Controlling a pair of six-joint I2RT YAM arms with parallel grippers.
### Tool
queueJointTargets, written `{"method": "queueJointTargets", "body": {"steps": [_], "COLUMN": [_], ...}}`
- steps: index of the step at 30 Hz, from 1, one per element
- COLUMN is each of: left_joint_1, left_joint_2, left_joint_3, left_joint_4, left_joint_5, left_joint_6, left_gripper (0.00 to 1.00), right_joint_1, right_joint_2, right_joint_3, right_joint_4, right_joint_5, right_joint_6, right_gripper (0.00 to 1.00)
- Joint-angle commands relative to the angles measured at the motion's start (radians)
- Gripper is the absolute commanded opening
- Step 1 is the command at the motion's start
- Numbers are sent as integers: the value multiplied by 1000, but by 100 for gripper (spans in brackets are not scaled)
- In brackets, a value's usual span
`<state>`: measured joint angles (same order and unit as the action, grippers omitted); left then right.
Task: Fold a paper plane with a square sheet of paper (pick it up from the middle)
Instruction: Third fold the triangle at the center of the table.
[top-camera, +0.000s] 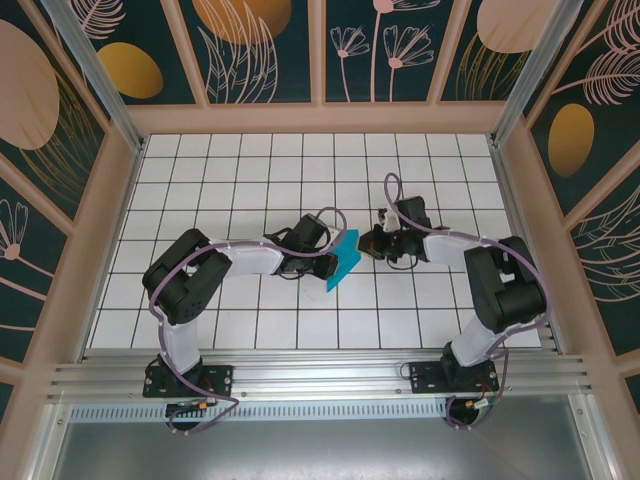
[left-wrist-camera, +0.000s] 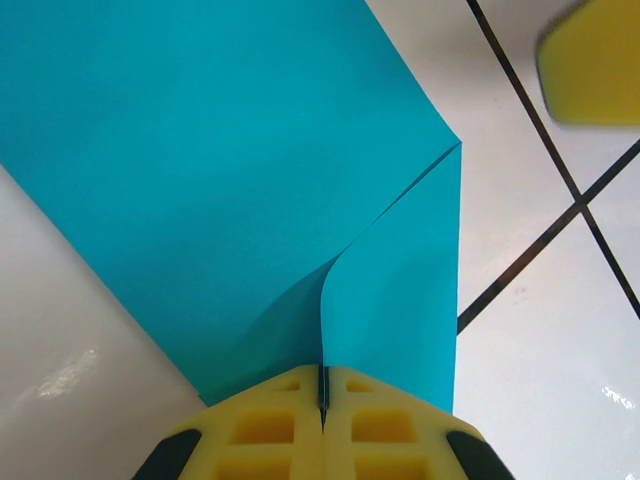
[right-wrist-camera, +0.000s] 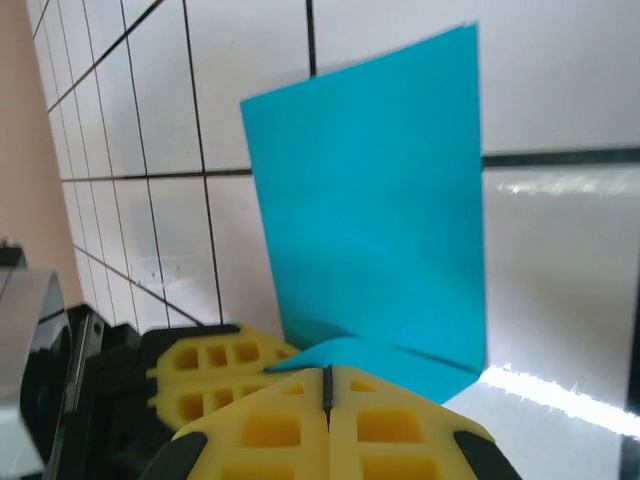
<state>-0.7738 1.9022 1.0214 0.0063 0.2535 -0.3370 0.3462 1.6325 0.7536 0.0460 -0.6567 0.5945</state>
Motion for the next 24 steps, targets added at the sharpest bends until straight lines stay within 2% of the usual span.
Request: {"method": "queueJointTargets", "body": {"steps": [1,10,20,24], "left_joint_1": [7,7,7,8], "left_joint_2": [41,44,47,52], "left_joint_3": [2,3,7,11], "left_joint_4": [-62,-72,-76,-86], "left_joint_5": [-25,-26,-27,-34], "left_joint_6": [19,23,21,25], "left_gripper": [2,2,2,2], "right_joint_1": [40,116,129,130], "right_joint_2": [-13,35,136,108], "right_joint_3": [-62,-82,-83,-80], "right_joint_4": [65,178,175,146], "right_joint_5": [-18,-52,-17,-5], "right_joint_6": [72,142,120,111], "right_gripper": [4,3,3,3]}}
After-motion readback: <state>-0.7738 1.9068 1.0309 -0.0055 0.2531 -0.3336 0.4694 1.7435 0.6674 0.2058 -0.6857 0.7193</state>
